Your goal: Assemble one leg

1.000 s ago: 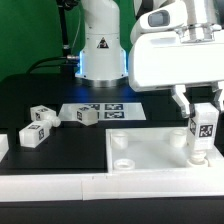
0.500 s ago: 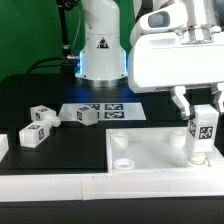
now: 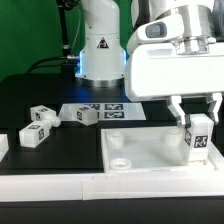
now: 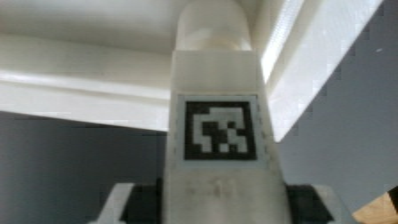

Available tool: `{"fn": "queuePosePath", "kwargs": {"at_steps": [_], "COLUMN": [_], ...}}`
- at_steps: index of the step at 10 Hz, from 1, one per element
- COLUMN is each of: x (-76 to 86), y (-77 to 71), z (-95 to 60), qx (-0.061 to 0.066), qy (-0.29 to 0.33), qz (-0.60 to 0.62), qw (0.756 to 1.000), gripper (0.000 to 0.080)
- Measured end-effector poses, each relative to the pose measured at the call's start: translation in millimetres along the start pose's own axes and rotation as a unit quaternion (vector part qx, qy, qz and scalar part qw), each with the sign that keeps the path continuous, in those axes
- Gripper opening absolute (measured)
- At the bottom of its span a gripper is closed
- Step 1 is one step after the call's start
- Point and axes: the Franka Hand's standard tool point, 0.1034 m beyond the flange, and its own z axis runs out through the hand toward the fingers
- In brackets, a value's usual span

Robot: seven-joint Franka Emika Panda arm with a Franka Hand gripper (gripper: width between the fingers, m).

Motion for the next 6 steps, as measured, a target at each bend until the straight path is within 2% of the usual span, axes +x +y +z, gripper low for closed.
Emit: {"fn": "queuePosePath", "kwargs": {"at_steps": [3, 4, 5, 6], "x": [0.5, 0.3, -0.6, -2.2], "y": [0.9, 0.9, 0.5, 1.4], "z": [0.5, 0.5, 1.1, 1.4], "qx": [-0.001, -0.001, 0.000, 0.001], "qy": [0.005, 0.004, 0.000, -0.019], "qz": [-0.002, -0.002, -0.002, 0.005], "qw": [1.000, 1.000, 1.000, 1.000], "gripper": [0.0287, 0.0400, 0.0400, 0.0535]}}
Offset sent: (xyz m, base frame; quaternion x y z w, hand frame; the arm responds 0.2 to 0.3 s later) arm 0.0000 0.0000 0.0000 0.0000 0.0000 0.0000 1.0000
